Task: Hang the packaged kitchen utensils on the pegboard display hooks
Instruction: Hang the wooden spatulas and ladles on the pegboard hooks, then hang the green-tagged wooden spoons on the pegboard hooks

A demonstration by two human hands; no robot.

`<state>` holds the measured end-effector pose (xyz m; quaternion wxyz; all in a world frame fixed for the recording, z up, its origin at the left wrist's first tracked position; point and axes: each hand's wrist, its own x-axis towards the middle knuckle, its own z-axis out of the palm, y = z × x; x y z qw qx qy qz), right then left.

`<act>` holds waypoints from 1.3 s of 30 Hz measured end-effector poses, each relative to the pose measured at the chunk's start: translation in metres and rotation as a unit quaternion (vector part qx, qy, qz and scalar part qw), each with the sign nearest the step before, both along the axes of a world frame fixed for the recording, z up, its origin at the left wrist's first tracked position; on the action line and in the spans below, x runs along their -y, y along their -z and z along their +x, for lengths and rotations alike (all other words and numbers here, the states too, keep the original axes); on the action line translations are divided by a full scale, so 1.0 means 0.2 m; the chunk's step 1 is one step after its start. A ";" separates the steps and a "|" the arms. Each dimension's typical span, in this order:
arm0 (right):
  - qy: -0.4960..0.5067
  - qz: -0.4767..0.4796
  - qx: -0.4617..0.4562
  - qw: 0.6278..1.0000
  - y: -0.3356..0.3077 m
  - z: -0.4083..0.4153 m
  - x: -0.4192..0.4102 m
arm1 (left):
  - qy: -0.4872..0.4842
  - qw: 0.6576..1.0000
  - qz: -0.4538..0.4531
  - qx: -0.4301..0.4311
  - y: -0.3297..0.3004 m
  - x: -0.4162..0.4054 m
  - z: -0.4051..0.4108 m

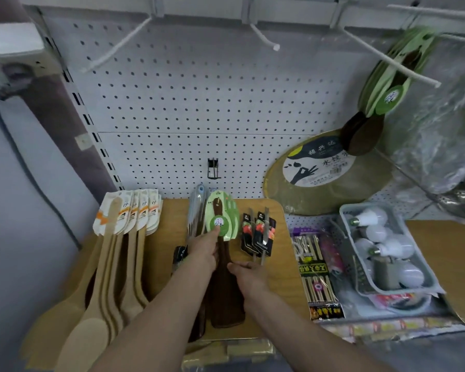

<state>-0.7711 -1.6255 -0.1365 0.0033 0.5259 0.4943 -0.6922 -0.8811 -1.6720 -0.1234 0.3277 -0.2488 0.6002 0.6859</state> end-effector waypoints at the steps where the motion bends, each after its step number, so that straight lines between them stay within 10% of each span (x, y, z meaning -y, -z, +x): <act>1: -0.003 -0.001 0.001 1.000 0.00 -0.01 0.00 | 0.000 1.000 0.001 0.002 -0.01 0.00 0.00; 17: -0.035 -0.008 -0.111 0.993 -0.29 0.16 -0.30 | -0.002 0.997 0.056 -0.044 -0.28 -0.16 0.30; 39: 0.217 0.069 -0.219 0.949 -0.59 2.36 -1.80 | 0.249 0.945 0.212 -0.018 -0.56 -1.72 2.36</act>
